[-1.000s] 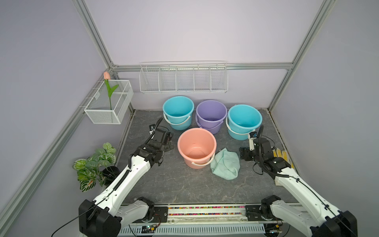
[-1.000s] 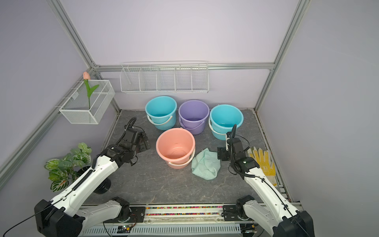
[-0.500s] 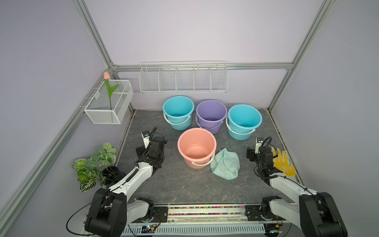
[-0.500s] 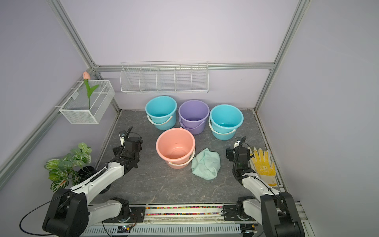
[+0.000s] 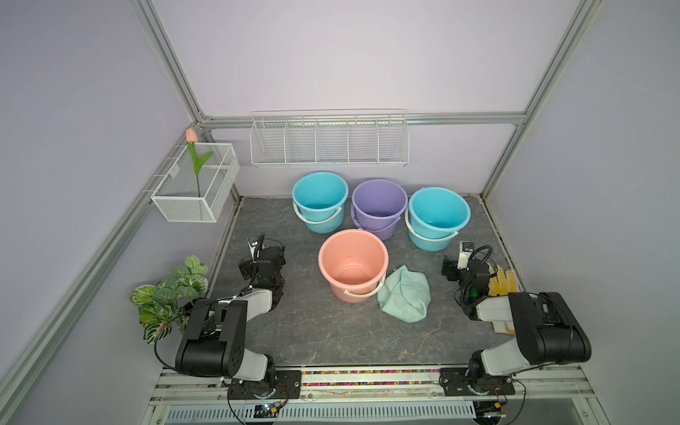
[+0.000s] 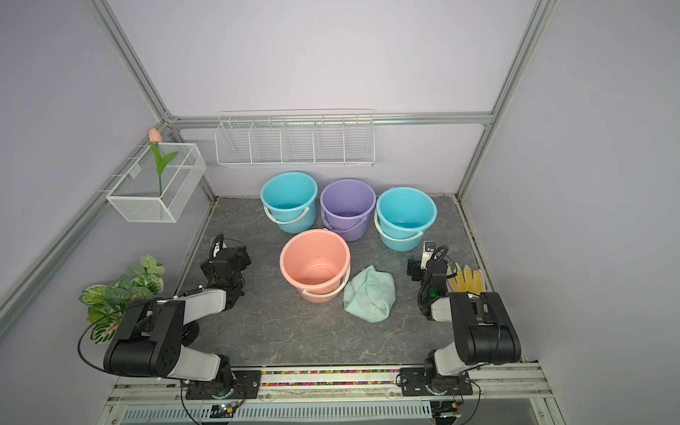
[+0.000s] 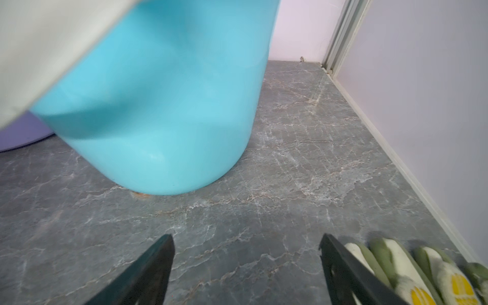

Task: Wipe the inside of the bucket with a cloth
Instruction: Reset both arms

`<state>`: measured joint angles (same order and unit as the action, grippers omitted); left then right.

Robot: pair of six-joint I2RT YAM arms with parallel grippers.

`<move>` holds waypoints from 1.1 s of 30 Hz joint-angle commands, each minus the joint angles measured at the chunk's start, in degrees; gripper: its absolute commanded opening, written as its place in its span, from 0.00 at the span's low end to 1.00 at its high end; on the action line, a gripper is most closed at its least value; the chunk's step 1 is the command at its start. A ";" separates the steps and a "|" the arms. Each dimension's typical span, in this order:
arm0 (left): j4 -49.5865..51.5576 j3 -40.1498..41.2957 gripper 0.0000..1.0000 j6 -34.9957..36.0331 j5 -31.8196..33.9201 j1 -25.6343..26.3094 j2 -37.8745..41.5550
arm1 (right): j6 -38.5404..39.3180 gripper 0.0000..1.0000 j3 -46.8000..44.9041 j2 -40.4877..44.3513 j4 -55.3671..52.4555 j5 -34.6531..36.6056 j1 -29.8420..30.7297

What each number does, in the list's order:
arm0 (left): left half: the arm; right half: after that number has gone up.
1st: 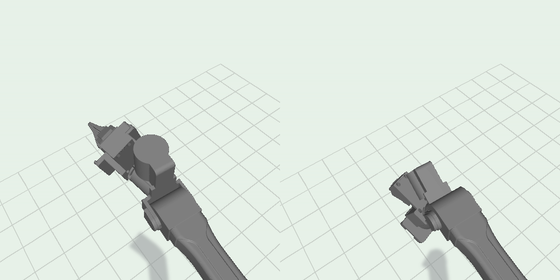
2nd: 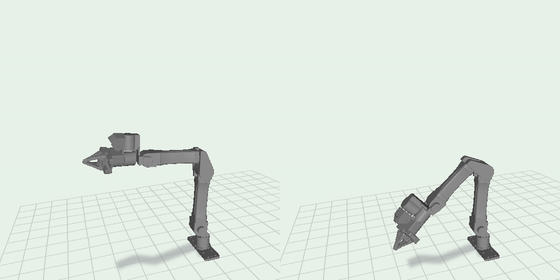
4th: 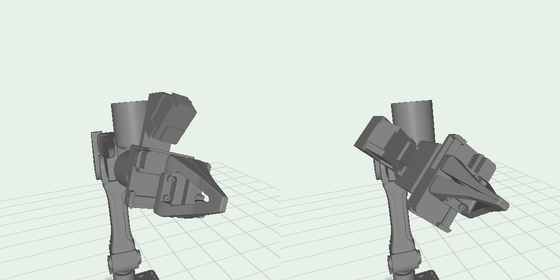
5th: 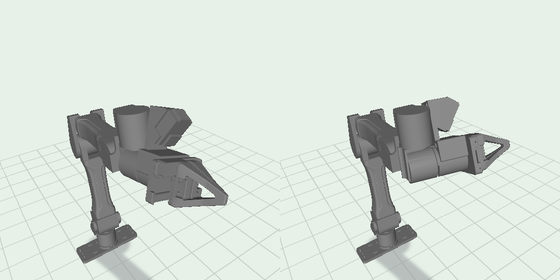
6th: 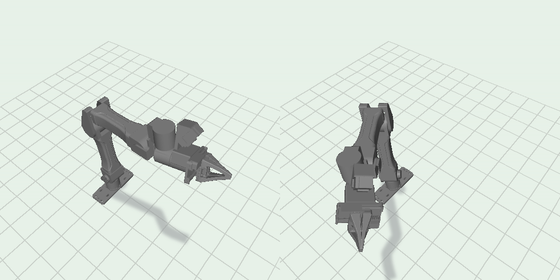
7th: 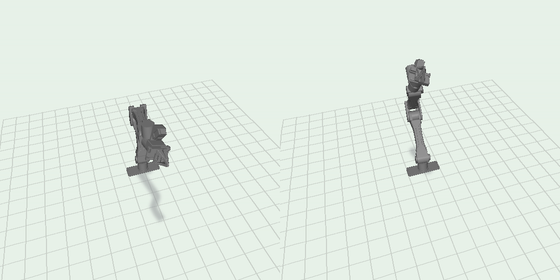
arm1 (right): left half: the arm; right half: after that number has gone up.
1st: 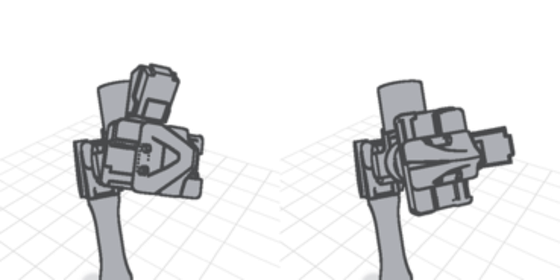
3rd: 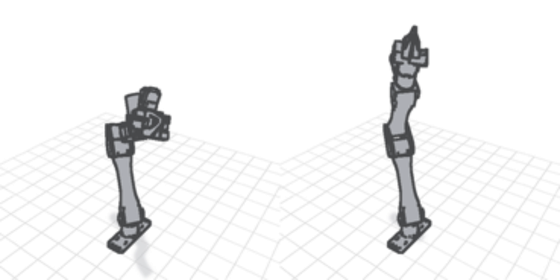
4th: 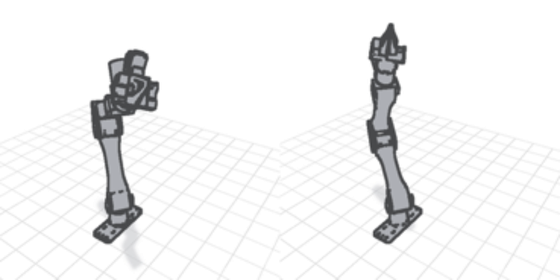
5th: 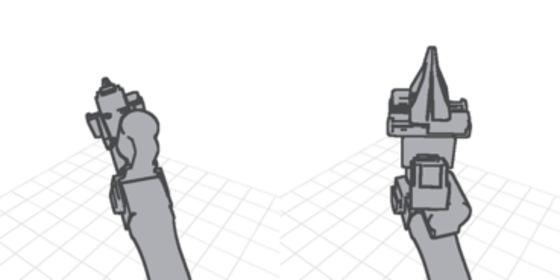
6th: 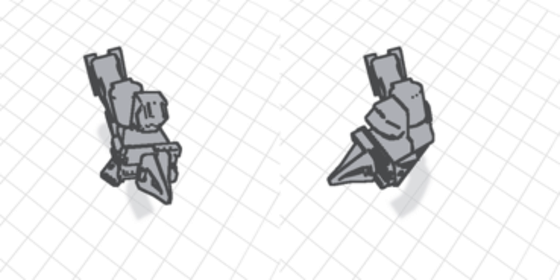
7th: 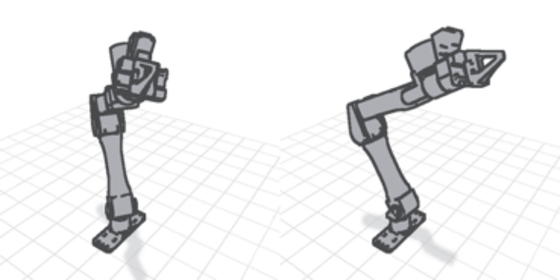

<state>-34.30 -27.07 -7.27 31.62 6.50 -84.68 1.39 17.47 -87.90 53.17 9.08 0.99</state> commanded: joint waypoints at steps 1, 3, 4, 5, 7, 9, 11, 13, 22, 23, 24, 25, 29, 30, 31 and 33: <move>-5.70 0.76 1.00 2.61 -6.64 -0.69 -0.44 | 1.30 0.89 1.83 0.28 1.21 -3.31 -0.20; -9.56 2.56 1.00 3.06 -9.21 -1.29 -1.92 | 0.52 0.89 3.24 -0.36 -0.29 -0.73 -0.20; -12.03 3.32 1.00 3.72 -9.65 -1.36 -2.52 | 0.05 0.89 3.47 0.02 -1.51 -0.39 -0.15; -12.49 3.44 1.00 3.78 -9.83 -1.40 -2.56 | 0.10 0.89 3.44 -0.04 -1.24 -0.30 -0.16; -11.35 3.17 0.99 3.58 -9.84 -1.40 -2.34 | 0.28 0.89 3.31 -0.30 -0.41 -0.21 -0.18; -10.54 2.79 0.98 3.55 -9.82 -1.38 -2.10 | 0.11 0.89 3.35 -0.03 -1.13 -0.33 -0.20; -10.66 2.89 0.98 3.49 -9.81 -1.37 -2.15 | 0.19 0.89 3.34 -0.08 -0.79 -0.29 -0.20; -10.62 2.90 0.98 3.56 -9.82 -1.33 -2.11 | 0.12 0.89 3.35 -0.08 -0.87 -0.29 -0.16; -10.61 3.07 0.98 3.84 -9.73 -1.13 -1.98 | 0.19 0.89 3.33 -0.09 -0.73 -0.23 -0.16; -10.61 3.08 0.98 3.84 -9.73 -1.13 -1.98 | 0.25 0.89 3.36 -0.19 -0.71 -0.21 -0.19; -10.61 3.05 0.98 3.84 -9.74 -1.12 -1.97 | 0.20 0.89 3.36 -0.18 -0.70 -0.23 -0.20; -10.61 3.08 0.98 3.86 -9.73 -1.14 -1.97 | 0.19 0.89 3.36 -0.19 -0.75 -0.20 -0.16; -10.38 2.79 0.98 3.81 -10.10 -1.27 -2.06 | 0.19 0.89 3.35 -0.16 -0.78 -0.20 -0.18; -10.07 2.72 0.98 3.71 -10.62 -1.46 -2.07 | 0.20 0.89 3.36 -0.17 -0.71 -0.21 -0.20; -10.00 2.65 0.98 3.66 -10.70 -1.49 -2.06 | 0.21 0.89 3.36 -0.17 -0.78 -0.27 -0.19; -10.00 2.70 0.98 3.69 -10.74 -1.45 -2.01 | 0.20 0.89 3.35 -0.17 -0.78 -0.21 -0.20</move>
<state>-43.66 -24.29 -4.25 21.80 5.45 -86.65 1.48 20.45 -88.01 51.66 8.29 0.99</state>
